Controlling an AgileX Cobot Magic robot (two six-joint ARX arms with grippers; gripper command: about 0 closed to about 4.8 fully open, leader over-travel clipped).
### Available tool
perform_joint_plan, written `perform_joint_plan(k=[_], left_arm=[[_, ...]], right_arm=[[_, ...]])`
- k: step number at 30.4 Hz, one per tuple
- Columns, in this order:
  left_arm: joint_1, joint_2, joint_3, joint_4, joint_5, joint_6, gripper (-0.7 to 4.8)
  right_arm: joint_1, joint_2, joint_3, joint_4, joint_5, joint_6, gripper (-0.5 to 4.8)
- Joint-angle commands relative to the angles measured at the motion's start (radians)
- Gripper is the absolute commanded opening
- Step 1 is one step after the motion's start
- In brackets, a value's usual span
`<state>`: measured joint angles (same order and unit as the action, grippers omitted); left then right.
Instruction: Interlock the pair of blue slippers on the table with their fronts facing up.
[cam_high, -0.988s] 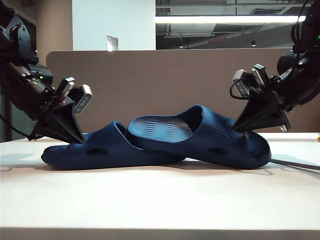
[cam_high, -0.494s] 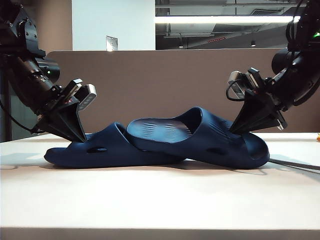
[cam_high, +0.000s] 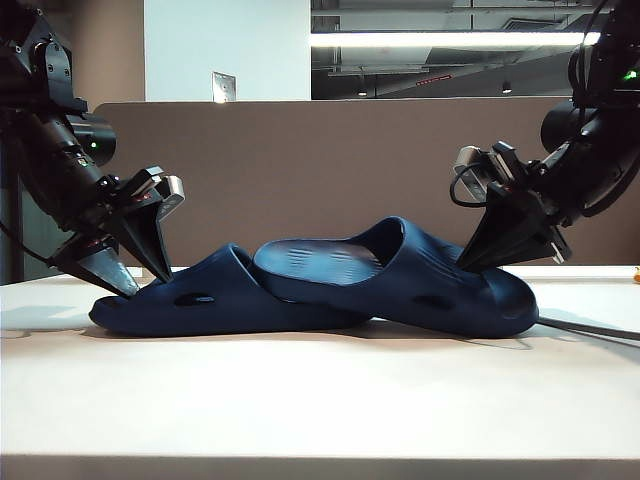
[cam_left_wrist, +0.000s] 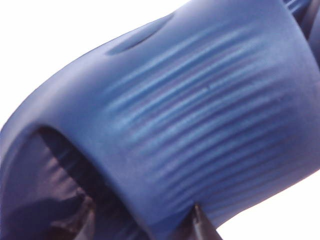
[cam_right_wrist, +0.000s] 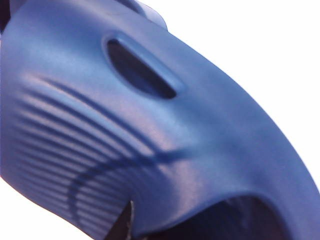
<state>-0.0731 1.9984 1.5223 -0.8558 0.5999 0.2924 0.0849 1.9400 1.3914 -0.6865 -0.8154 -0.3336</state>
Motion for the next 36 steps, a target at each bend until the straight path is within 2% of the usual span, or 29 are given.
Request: perform_joint_plan(k=[1,2,7,10,16,19,23,26,33,36], left_arm=[[0.008,0.001,0.002,0.028,-0.034,-0.018,3.01],[0.01,0.001,0.005,0.027,-0.036,-0.021,3.22],[0.029,-0.017,0.008,0.027,-0.009,-0.043,3.24],[0.046,-0.03,0.01,0.024,0.015,-0.061,3.24],[0.063,-0.06,0.01,0.015,0.036,-0.066,3.25],[0.063,-0.077,0.01,0.014,0.042,-0.065,3.31],[0.068,-0.104,0.01,0.024,0.078,-0.065,3.33],[0.068,-0.131,0.011,0.029,0.074,-0.065,3.33],[0.069,-0.192,0.011,0.029,0.077,-0.065,3.33],[0.068,-0.229,0.011,0.037,0.079,-0.067,3.33]], right_arm=[[0.005,0.007,-0.003,-0.004,0.024,-0.003,0.2],[0.005,0.007,-0.003,-0.001,0.024,-0.003,0.23],[0.005,0.007,-0.003,0.008,0.024,-0.002,0.28],[0.005,0.007,-0.003,0.011,0.024,-0.002,0.9],[0.003,0.007,-0.003,0.011,0.024,-0.002,1.0],[0.003,0.006,-0.003,0.019,0.005,0.001,1.51],[-0.005,0.005,-0.003,0.026,-0.013,0.013,1.72],[-0.01,0.002,-0.003,0.03,-0.016,0.025,2.27],[-0.027,-0.029,-0.002,0.037,-0.025,0.043,2.67],[-0.034,-0.072,-0.002,0.047,-0.044,0.05,2.67]])
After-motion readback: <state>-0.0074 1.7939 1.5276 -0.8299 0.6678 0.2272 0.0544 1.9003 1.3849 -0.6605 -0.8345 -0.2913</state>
